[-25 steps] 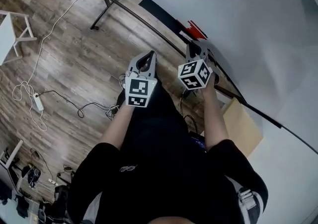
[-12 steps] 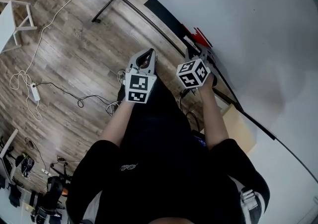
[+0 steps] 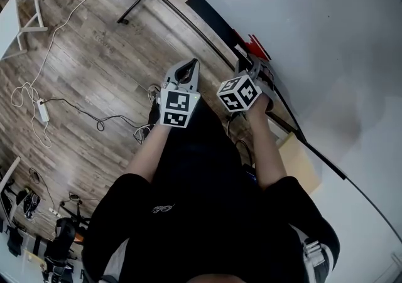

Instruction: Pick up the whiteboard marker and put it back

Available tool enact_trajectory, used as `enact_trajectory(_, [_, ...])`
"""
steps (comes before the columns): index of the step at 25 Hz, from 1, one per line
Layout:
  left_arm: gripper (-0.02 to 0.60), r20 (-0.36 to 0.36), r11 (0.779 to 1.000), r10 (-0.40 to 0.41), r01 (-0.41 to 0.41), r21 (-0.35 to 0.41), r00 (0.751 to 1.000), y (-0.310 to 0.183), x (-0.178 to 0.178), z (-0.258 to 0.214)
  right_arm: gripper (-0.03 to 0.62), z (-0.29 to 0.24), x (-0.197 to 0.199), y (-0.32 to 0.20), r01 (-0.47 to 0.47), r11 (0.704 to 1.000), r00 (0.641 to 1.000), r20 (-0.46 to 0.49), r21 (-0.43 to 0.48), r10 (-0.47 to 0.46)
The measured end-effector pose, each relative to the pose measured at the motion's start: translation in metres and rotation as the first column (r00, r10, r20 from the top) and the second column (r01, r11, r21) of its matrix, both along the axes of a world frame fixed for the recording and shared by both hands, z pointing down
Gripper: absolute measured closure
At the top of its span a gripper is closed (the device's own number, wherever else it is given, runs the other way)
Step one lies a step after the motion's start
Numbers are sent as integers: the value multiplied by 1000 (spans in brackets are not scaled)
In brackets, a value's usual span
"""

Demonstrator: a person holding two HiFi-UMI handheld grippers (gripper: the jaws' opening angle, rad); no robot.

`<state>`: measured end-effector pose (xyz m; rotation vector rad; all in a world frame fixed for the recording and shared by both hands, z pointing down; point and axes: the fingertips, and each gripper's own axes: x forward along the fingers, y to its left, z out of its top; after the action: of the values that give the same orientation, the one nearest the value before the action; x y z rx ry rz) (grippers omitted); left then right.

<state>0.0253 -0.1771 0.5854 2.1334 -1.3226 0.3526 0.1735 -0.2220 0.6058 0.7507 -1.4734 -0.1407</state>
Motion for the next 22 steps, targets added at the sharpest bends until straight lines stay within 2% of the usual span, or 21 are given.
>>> enact_trajectory(12, [577,0,1000,-6,6,-25,1000,7,-4,10,493,7,3,-7,30,1000,997,-74,0,-30])
enact_trajectory(18, [577,8,999,-14,14,-36,1000,6,-6,14,542,16,9,-13,-11,1000,996,-91,-23,8])
enact_trajectory(22, [576,10,999,-18,19,-43,1000,3,-9,16,542,15,8,-14,-14,1000,996,-92,-23,12])
